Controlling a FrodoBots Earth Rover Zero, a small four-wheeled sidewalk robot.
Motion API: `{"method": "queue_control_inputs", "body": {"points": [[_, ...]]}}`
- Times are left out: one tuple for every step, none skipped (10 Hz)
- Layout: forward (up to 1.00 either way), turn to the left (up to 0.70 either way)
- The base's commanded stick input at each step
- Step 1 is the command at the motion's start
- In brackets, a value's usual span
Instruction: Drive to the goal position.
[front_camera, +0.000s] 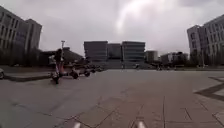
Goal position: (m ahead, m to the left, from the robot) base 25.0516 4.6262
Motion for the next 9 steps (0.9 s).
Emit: {"method": "queue_control_inputs", "body": {"points": [[0.70,0.00],[0.70,0.00],[0.70,0.00],[0.70,0.00],[0.70,0.00],[0.70,0.00],[0.70,0.00],[0.70,0.00],[0.70,0.00]]}}
